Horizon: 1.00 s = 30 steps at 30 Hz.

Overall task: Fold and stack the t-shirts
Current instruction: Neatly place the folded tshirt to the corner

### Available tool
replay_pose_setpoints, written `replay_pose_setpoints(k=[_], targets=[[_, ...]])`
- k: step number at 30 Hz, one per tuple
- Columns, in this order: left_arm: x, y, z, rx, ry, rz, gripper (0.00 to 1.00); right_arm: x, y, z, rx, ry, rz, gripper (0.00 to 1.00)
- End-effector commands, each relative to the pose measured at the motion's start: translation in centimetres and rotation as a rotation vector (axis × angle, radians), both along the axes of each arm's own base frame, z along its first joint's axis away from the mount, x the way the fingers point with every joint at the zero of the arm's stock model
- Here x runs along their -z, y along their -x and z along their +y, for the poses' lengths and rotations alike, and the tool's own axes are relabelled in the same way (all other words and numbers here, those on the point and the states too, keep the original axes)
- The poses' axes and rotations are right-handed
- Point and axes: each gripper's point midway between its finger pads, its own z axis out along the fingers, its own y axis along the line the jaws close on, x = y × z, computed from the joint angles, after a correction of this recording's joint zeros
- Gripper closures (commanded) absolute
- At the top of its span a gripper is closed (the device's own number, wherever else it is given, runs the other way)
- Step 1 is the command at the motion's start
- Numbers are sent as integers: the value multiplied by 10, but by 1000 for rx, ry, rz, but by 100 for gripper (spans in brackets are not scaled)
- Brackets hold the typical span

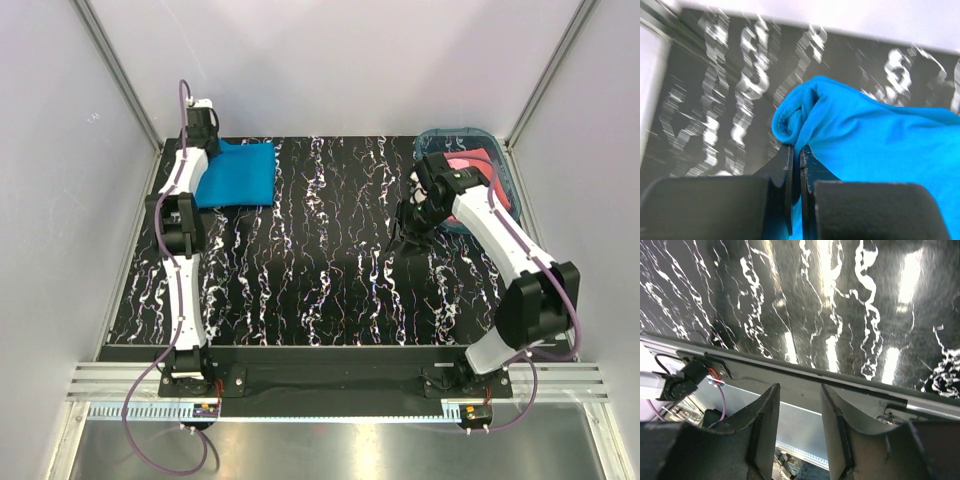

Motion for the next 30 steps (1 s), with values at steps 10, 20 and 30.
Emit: replay_pose_setpoints(k=[10, 20, 30], targets=[[-100, -26, 73, 16, -265, -237, 100, -3, -59, 17, -22, -6, -35, 56], [-103, -26, 99, -4, -275, -261, 100, -2, -71, 13, -40, 10, -36, 56], [-113, -26, 130, -172, -305, -325, 87, 3, -73, 5, -44, 14, -22, 56]])
